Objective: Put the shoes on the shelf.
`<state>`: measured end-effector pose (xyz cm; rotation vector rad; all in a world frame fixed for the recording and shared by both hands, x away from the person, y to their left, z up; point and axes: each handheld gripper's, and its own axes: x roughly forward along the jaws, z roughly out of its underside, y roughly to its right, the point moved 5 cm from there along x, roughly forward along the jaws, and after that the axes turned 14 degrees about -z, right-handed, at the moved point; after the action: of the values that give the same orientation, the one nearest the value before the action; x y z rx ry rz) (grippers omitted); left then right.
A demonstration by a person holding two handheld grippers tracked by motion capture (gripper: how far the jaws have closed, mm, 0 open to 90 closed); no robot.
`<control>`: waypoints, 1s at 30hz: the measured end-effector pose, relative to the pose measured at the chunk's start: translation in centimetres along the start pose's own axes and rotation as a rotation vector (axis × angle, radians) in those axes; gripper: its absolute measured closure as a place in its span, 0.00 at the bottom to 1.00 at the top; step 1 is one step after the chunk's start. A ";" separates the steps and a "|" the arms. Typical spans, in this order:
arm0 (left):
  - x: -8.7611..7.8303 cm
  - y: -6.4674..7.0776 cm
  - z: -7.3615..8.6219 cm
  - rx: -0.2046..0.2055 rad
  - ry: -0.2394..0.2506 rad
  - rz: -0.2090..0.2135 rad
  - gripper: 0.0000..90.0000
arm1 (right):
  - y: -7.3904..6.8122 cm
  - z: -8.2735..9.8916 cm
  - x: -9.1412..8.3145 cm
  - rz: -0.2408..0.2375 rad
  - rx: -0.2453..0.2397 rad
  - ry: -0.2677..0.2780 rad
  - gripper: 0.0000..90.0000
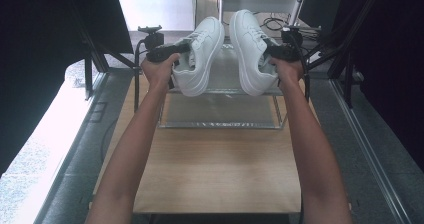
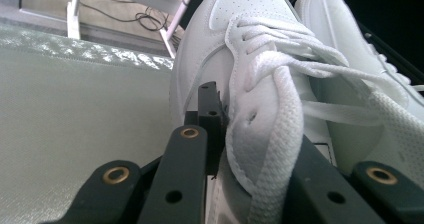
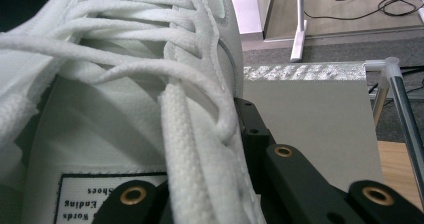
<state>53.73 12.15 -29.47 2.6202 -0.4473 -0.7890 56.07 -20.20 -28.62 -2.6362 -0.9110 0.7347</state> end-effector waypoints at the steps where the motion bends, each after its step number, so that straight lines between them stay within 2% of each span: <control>1: 0.5 0.0 -0.1 -0.006 -0.009 -0.017 0.92 | 0.1 -0.2 0.3 0.008 0.004 0.002 0.98; 4: 1.0 0.0 -0.1 -0.008 -0.013 -0.034 0.92 | 0.3 -0.2 0.6 0.021 0.010 -0.003 0.98; 8: 1.9 -0.1 0.0 -0.033 -0.021 -0.050 0.92 | 0.9 -0.2 1.3 0.067 0.012 -0.023 0.98; 13: 2.9 -0.4 0.3 -0.052 -0.036 -0.089 0.92 | 1.1 0.1 2.2 0.087 0.010 -0.053 0.98; 17: 3.5 -0.4 0.4 -0.062 -0.048 -0.106 0.92 | 0.8 0.1 2.9 0.101 -0.013 -0.074 0.96; 18: 3.7 -0.4 0.5 -0.069 -0.052 -0.116 0.91 | 0.5 0.0 3.4 0.118 -0.026 -0.090 0.93; 22: 4.5 -0.3 0.6 -0.087 -0.074 -0.109 0.88 | -0.3 0.1 5.1 0.160 -0.074 -0.171 0.91; 24: 4.8 -0.3 0.6 -0.086 -0.088 -0.116 0.86 | -0.8 0.1 5.6 0.172 -0.102 -0.192 0.88; 26: 5.1 -0.1 0.6 -0.099 -0.089 -0.097 0.79 | -1.1 0.2 6.1 0.205 -0.123 -0.233 0.83; 27: 5.1 -0.1 0.6 -0.099 -0.089 -0.097 0.77 | -1.1 0.2 6.1 0.205 -0.123 -0.233 0.83; 28: 5.2 0.3 0.7 -0.078 -0.080 -0.080 0.74 | -1.1 0.2 6.1 0.189 -0.128 -0.222 0.76; 29: 5.2 0.4 0.7 -0.055 -0.077 -0.087 0.73 | -1.2 0.2 6.0 0.183 -0.123 -0.208 0.73; 30: 5.1 0.5 0.7 -0.044 -0.077 -0.071 0.70 | -1.2 0.2 6.0 0.173 -0.129 -0.210 0.70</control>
<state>57.33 9.53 -32.17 2.5841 -0.3559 -0.9152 59.42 -15.44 -30.61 -2.8183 -0.8136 1.0443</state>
